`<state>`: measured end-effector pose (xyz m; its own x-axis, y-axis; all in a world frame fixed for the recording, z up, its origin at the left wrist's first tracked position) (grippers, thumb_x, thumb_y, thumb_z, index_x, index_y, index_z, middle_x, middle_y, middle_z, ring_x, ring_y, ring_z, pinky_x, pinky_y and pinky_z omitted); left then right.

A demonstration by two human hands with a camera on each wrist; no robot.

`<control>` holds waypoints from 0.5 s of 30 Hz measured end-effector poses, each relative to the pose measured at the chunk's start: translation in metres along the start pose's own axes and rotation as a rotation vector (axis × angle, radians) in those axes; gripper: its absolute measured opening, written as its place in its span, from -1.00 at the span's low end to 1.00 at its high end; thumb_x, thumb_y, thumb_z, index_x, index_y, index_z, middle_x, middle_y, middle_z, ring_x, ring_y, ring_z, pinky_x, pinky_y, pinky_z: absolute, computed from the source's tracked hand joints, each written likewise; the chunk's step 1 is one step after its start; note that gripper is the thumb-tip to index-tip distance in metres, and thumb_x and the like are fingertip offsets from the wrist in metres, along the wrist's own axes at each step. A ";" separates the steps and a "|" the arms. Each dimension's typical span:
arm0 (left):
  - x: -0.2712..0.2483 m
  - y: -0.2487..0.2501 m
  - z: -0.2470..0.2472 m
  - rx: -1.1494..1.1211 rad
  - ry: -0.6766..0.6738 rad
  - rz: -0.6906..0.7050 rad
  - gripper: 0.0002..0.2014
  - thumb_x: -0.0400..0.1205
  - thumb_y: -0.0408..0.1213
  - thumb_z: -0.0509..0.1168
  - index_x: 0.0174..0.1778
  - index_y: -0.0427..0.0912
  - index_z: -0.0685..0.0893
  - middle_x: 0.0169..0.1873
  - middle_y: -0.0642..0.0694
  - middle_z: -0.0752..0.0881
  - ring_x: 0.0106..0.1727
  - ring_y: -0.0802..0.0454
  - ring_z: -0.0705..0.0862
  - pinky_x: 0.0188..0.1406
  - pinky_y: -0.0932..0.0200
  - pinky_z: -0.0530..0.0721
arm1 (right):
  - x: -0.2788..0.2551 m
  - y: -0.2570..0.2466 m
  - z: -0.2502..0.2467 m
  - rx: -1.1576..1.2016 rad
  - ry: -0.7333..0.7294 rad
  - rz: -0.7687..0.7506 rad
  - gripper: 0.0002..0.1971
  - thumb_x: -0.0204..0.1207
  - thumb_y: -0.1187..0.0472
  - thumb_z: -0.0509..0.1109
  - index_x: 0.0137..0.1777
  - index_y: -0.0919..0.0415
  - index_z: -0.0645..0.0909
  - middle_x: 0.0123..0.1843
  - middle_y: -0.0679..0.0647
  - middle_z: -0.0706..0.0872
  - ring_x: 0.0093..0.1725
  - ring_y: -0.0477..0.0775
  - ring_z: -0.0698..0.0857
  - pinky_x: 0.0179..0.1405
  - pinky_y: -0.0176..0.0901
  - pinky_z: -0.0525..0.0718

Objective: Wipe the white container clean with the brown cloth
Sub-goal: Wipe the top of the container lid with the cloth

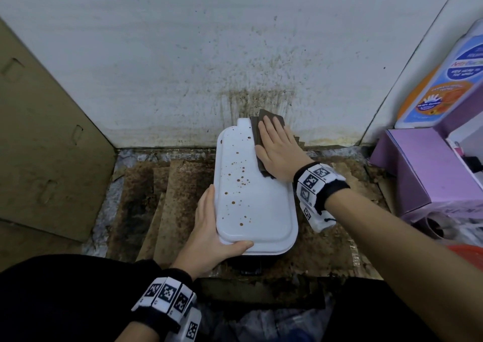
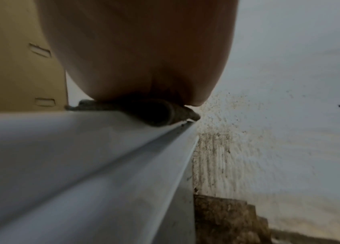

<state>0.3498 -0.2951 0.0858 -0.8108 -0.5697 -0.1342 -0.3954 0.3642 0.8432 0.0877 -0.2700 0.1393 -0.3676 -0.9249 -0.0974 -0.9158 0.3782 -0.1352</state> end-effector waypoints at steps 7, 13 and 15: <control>0.001 -0.002 0.002 0.006 0.019 0.005 0.41 0.29 0.38 0.57 0.77 0.18 -0.35 0.70 0.39 -0.27 0.77 0.28 -0.19 0.68 0.06 0.08 | -0.086 -0.031 0.017 0.174 0.073 0.007 -0.37 0.85 -0.05 -0.16 0.80 0.22 -0.19 0.83 0.08 -0.25 0.79 0.05 -0.30 0.78 0.01 -0.22; 0.000 -0.001 0.004 0.006 0.045 0.021 0.39 0.31 0.27 0.62 0.78 0.14 -0.30 0.70 0.38 -0.22 0.77 0.30 -0.16 0.68 0.09 0.11 | -0.157 -0.061 0.039 0.247 0.158 0.024 -0.39 0.83 0.04 -0.09 0.80 0.21 -0.15 0.83 0.04 -0.21 0.79 0.02 -0.31 0.78 0.02 -0.14; 0.000 -0.001 0.004 0.011 0.043 0.031 0.38 0.34 0.21 0.65 0.78 0.14 -0.31 0.70 0.39 -0.22 0.77 0.31 -0.17 0.69 0.08 0.11 | -0.161 -0.061 0.040 0.246 0.162 0.014 -0.38 0.84 0.04 -0.06 0.80 0.22 -0.15 0.83 0.04 -0.21 0.79 0.03 -0.30 0.78 0.03 -0.10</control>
<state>0.3485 -0.2922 0.0823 -0.8034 -0.5893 -0.0858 -0.3756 0.3897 0.8409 0.2091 -0.1422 0.1237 -0.4194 -0.9062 0.0548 -0.8509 0.3713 -0.3715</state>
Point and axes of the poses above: each hand's wrist, its own x-axis towards the middle knuckle, its own z-axis out of the palm, y = z × x, the point moved 2 cm from there along x, towards the middle knuckle
